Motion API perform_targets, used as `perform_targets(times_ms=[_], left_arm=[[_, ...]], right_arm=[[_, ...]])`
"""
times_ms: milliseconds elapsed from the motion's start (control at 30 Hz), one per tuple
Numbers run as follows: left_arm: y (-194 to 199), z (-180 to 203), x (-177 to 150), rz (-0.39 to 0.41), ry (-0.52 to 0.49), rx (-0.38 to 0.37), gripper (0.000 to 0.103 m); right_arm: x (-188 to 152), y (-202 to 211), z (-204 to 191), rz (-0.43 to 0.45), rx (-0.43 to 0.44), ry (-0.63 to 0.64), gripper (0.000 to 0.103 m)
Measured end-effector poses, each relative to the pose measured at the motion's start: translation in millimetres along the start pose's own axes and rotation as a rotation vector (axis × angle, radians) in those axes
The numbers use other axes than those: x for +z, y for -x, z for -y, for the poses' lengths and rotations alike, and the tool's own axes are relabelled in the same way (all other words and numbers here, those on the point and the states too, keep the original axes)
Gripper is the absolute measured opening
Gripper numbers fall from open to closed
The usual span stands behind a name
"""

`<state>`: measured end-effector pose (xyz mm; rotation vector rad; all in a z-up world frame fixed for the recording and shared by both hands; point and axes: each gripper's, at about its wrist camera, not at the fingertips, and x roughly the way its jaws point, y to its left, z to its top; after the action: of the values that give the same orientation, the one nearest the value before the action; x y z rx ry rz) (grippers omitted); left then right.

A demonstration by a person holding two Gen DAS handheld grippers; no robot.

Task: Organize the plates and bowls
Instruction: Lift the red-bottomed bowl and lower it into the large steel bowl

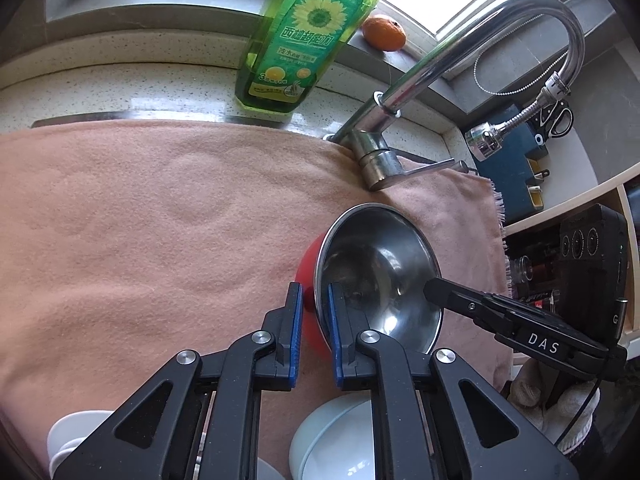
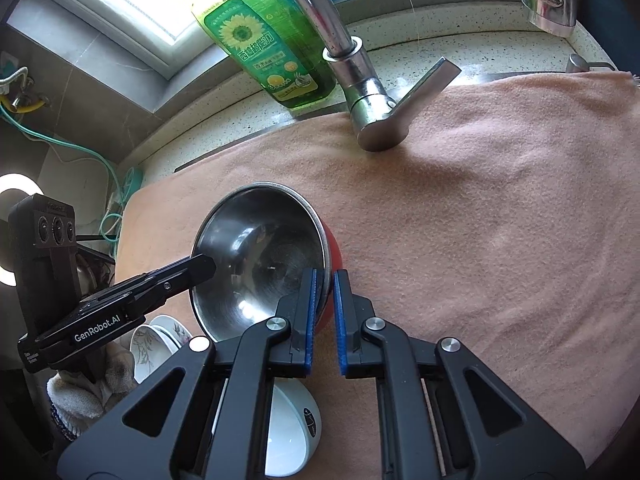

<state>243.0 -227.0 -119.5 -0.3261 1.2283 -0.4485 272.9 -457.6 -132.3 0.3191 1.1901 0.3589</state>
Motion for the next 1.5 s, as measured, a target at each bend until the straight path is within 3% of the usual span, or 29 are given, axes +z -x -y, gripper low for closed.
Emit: perform_targets(times_ms=[367,667,1500], left_arm=[[43.7,-6.1,-10.4,0.058,-0.007,-0.013,0.011],[95.0,-22.7,-26.4,0.123,-0.011,-0.008,0.011],[219.6,-149.8,-103.8,0.289,0.208,0.077,0.011]], right_arm=[[-7.8,23.8,-39.5,0.028,0.006,0.048,0.009],[-23.7,35.9,-95.6,0.033,0.026,0.118,0.009],[-80.3,-19.5,-278.7,-0.088,0.140,0.394,0.009]])
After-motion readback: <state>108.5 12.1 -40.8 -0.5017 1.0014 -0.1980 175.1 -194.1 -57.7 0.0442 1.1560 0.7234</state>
